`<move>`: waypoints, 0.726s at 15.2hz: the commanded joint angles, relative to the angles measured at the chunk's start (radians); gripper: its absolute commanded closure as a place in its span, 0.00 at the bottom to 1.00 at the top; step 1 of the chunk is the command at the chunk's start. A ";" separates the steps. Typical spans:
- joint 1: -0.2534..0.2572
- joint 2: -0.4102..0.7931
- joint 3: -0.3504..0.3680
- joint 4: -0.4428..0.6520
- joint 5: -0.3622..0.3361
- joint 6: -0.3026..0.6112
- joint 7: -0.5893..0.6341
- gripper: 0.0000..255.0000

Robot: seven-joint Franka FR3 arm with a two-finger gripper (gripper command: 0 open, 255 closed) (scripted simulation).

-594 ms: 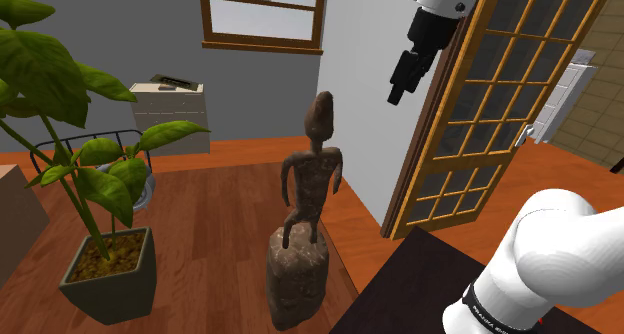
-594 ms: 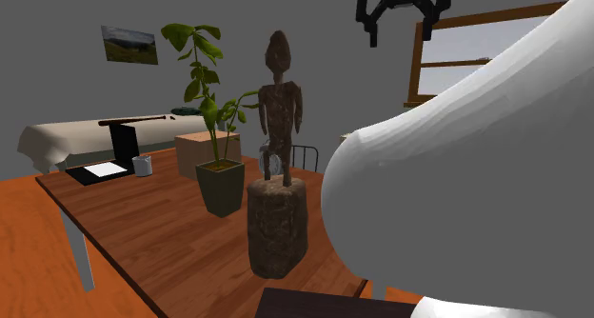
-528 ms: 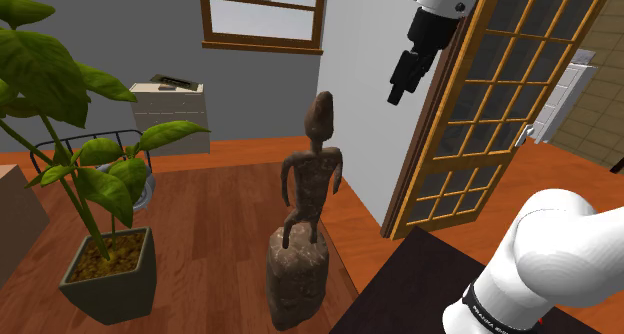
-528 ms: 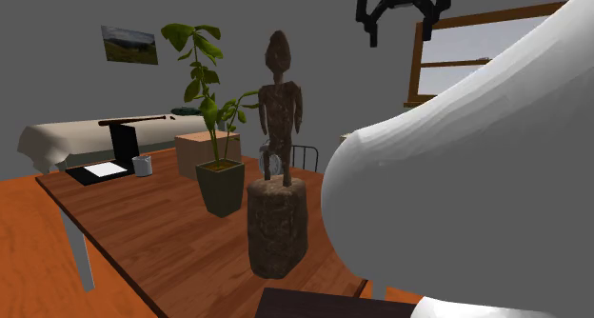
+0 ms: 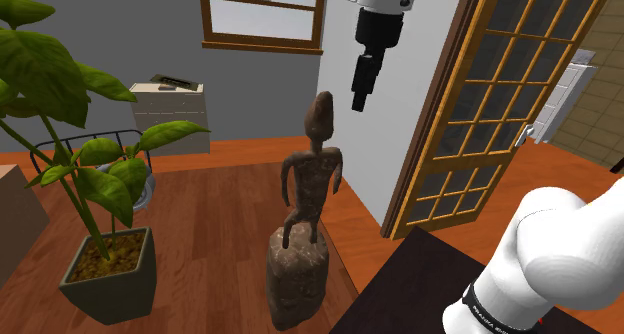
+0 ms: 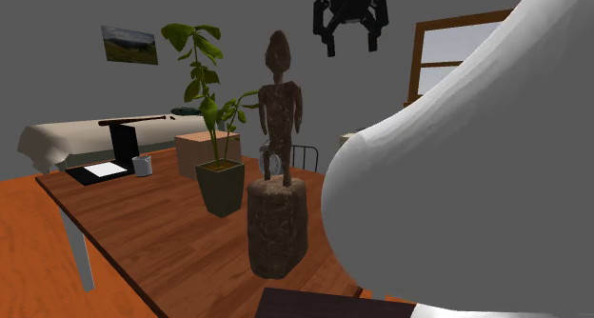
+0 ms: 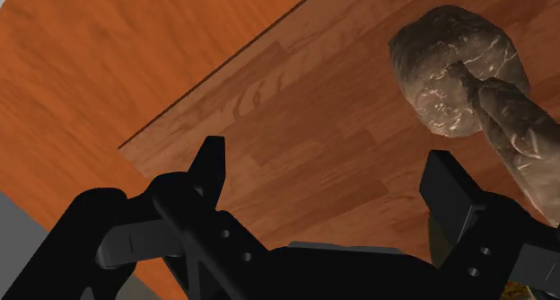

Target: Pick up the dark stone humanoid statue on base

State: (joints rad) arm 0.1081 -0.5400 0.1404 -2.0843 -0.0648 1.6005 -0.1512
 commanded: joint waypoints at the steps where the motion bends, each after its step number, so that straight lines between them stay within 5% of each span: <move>1: 0.025 0.067 0.029 0.057 -0.003 -0.029 -0.031 0.00; 11: 0.148 0.389 0.193 0.317 -0.046 -0.165 -0.154 0.00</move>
State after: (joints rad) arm 0.2436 -0.1814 0.3177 -1.7957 -0.1047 1.4548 -0.2888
